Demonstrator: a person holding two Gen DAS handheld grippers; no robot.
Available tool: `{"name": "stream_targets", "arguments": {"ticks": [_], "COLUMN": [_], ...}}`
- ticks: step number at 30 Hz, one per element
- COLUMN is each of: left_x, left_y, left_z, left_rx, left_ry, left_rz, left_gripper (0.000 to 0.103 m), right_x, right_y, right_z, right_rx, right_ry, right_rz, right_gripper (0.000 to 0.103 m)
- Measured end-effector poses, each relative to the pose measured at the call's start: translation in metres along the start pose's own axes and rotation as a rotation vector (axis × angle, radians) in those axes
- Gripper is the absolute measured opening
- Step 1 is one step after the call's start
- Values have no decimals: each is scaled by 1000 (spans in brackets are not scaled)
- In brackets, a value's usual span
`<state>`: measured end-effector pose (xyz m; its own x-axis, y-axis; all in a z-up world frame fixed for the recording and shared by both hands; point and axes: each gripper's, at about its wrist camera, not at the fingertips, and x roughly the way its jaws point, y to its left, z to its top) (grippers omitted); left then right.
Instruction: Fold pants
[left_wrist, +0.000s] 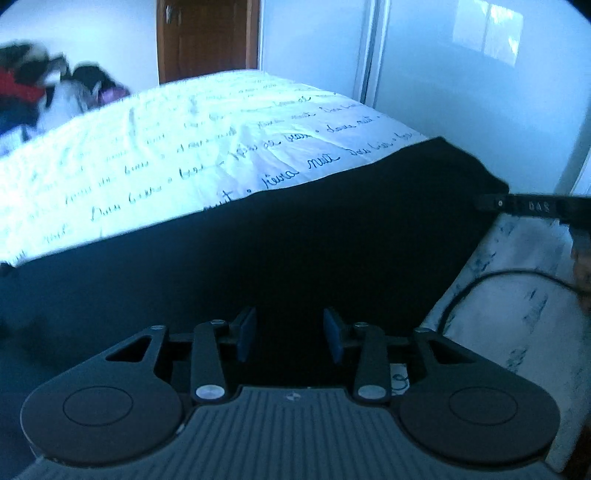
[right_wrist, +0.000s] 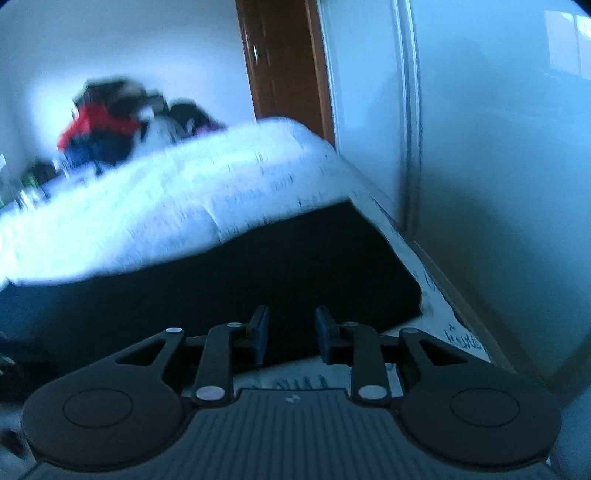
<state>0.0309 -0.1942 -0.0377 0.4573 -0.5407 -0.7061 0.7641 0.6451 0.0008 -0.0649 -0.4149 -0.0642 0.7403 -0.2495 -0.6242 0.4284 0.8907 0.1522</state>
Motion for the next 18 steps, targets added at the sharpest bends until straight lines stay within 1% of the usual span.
{"name": "stream_targets", "arguments": {"ticks": [1, 2, 5, 6, 7, 9, 10, 12, 14, 15, 16, 18], "left_x": [-1, -2, -4, -5, -5, -4, -2, 2, 3, 3, 3, 2], "left_y": [-1, -3, -1, -1, -1, -2, -3, -4, -3, -2, -1, -1], "left_z": [-1, 0, 2, 3, 4, 3, 3, 3, 4, 5, 6, 10], "left_rx": [11, 16, -8, -21, -35, -51, -54, -61, -74, -83, -92, -113], "left_ry": [-4, -8, -19, -30, -41, -53, -51, -34, -25, -27, -30, -42], "left_rz": [8, 14, 3, -4, -1, 13, 19, 24, 15, 10, 8, 1], "left_gripper": [45, 46, 49, 53, 60, 66, 67, 67, 68, 69, 73, 77], "right_x": [2, -1, -20, -23, -25, -24, -23, -19, -19, -19, -19, -15], "right_y": [-4, -12, -29, -32, -37, -44, -48, -54, -55, -54, -51, -49], "right_z": [-1, 0, 3, 3, 2, -2, -6, -13, -19, -20, -19, -17], "right_rx": [11, 54, 146, 164, 189, 249, 288, 363, 406, 414, 413, 416], "right_ry": [0, -12, -69, -72, -60, -30, -14, 12, 13, 12, 12, 0], "right_rz": [-11, -11, -35, -32, -14, 36, 65, 111, 139, 145, 149, 155], "right_gripper": [26, 26, 27, 28, 29, 32, 33, 39, 49, 51, 55, 56]}}
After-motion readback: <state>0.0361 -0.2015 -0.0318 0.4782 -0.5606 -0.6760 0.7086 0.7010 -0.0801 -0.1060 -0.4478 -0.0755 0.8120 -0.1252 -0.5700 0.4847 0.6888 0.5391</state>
